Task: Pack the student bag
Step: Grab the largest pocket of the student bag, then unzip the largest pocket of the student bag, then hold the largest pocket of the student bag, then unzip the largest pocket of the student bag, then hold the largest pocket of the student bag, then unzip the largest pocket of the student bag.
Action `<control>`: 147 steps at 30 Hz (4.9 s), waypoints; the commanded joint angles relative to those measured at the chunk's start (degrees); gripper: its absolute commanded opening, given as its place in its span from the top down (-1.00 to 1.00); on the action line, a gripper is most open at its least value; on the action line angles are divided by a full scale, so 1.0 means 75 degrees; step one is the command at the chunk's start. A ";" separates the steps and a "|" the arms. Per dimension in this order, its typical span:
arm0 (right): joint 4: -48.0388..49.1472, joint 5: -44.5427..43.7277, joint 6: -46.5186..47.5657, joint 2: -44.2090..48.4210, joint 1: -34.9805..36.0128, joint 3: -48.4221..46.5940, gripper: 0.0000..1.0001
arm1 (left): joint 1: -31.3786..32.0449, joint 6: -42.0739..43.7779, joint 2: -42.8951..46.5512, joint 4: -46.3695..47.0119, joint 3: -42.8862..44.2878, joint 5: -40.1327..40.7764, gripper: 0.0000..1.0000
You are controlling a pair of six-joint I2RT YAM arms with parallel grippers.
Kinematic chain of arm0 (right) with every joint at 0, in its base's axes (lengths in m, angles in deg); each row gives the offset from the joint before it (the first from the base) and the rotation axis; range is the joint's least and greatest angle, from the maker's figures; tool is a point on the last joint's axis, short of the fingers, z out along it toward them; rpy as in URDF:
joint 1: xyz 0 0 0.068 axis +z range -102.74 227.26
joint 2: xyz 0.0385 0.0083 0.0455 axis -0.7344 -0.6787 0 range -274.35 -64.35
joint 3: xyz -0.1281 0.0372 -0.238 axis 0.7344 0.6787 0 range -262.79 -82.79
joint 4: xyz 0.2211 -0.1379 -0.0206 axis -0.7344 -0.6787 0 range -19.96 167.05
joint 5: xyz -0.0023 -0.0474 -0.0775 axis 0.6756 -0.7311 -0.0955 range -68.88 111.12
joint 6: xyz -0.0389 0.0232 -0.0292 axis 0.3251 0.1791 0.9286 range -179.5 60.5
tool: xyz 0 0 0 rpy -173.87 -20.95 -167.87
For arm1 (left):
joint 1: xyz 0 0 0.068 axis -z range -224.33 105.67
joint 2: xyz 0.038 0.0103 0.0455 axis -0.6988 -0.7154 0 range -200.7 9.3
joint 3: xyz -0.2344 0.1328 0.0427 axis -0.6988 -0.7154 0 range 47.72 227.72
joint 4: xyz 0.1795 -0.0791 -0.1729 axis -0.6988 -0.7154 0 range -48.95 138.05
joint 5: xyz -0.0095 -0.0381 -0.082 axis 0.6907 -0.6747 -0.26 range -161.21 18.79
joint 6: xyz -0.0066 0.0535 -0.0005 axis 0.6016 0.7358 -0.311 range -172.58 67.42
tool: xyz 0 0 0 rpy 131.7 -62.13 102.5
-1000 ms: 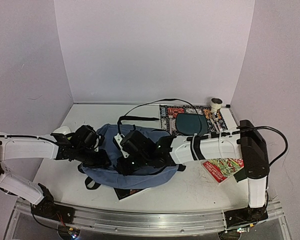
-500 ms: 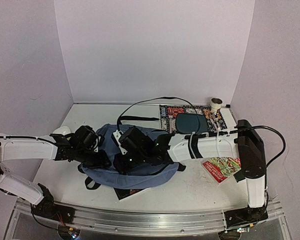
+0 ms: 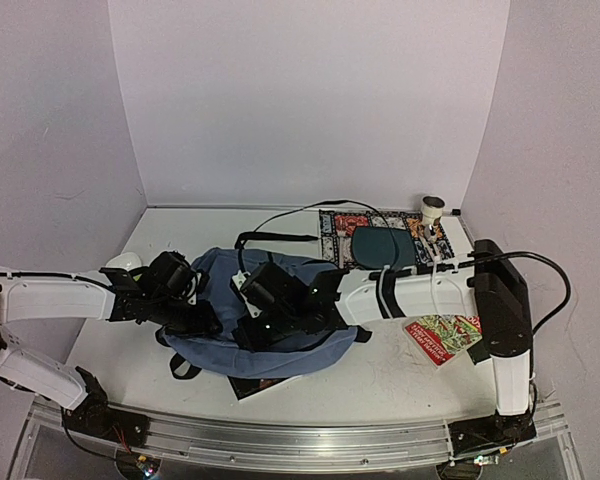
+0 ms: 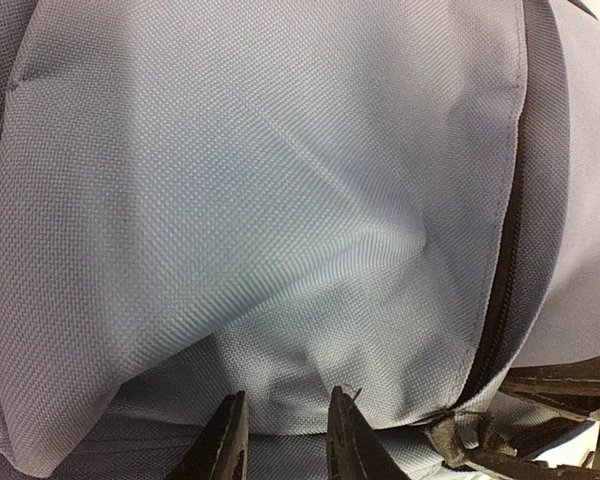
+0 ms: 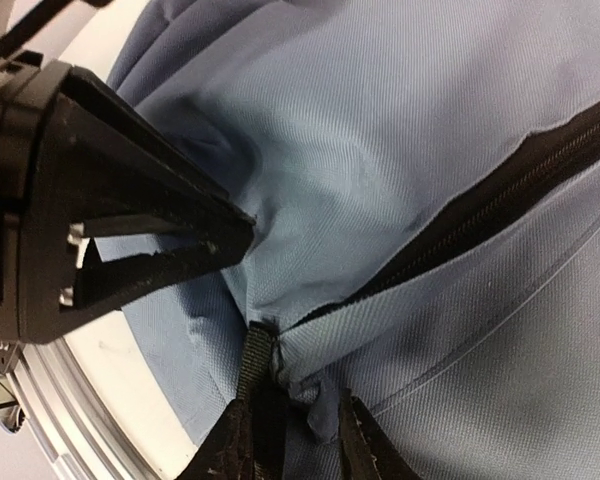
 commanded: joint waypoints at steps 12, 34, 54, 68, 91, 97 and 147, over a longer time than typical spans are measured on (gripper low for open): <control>-0.0491 -0.0438 0.0000 0.0909 -0.0003 0.0252 1.00 | -0.0009 -0.0079 -0.0270 0.0049 -0.0078 0.0212 0.51; 0.0037 -0.1654 -0.0715 0.2789 0.0069 0.1981 1.00 | -0.0133 -0.0242 -0.0258 -0.0377 0.0201 0.0696 0.46; 0.0869 -0.1930 -0.0730 0.2786 0.0135 0.1384 1.00 | 0.0443 0.2105 0.1796 0.1576 0.0192 -0.2120 -0.22; 0.1170 -0.2051 -0.1135 0.3183 0.0140 0.1639 1.00 | 0.1100 0.3815 0.0780 0.2548 0.0266 -0.2587 -0.25; 0.0360 -0.4394 -0.1096 0.4415 -0.0012 0.2635 1.00 | 0.1212 0.3101 0.1012 0.1948 -0.0008 -0.1075 1.00; -0.0074 -0.5089 -0.1234 0.5191 -0.0559 0.3147 1.00 | 0.1213 0.2043 0.1827 0.1640 -0.0562 0.0194 1.00; 0.0757 -0.2949 -0.0287 0.3756 -0.1214 0.1742 1.00 | 0.1224 0.2729 0.2648 0.1718 -0.0285 -0.2254 1.00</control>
